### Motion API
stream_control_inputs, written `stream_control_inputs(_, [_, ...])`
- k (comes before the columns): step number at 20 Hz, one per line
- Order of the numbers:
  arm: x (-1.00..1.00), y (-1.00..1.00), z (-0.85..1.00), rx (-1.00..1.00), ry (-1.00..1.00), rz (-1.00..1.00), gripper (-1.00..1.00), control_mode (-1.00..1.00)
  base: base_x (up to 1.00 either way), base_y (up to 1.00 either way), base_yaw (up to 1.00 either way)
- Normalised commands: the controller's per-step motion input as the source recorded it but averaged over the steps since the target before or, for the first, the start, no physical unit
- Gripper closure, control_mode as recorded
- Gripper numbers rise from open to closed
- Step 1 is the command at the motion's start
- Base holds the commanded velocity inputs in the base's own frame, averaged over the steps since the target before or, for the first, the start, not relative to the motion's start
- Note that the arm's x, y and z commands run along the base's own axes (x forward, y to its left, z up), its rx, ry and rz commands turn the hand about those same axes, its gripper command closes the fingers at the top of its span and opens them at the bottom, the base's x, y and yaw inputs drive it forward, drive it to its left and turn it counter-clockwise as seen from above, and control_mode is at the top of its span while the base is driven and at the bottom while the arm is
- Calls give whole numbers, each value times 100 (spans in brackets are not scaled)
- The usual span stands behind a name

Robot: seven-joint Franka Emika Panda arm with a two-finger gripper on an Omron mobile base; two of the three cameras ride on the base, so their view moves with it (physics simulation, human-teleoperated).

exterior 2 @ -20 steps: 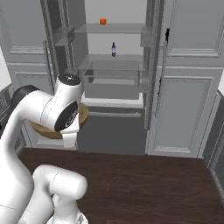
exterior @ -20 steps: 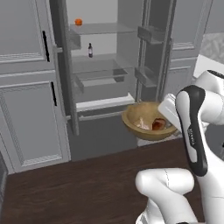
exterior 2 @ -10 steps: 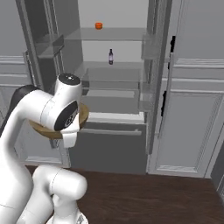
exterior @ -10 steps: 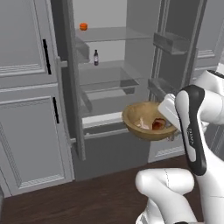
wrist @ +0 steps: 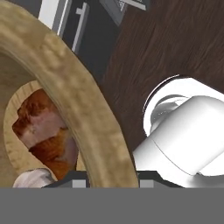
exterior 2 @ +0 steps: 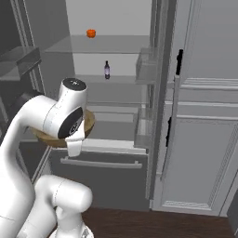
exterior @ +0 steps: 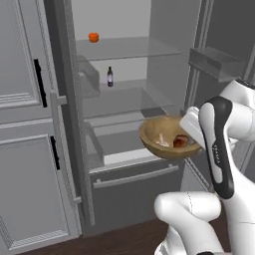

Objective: Pick the chicken drumstick and garlic from their plates and place them in the bowl. Then put the bowl in the fridge.

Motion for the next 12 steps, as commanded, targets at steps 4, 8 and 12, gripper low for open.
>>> stream_control_inputs(4, [0, 0, 0, 0, 0, 0, 100, 100, 67, 0, 0])
stream_control_inputs(8, [0, 0, 0, 0, 0, 0, 100, 100, 79, 0, 0])
stream_control_inputs(12, [0, 0, 0, 0, 0, 0, 100, 100, 71, 0, 0])
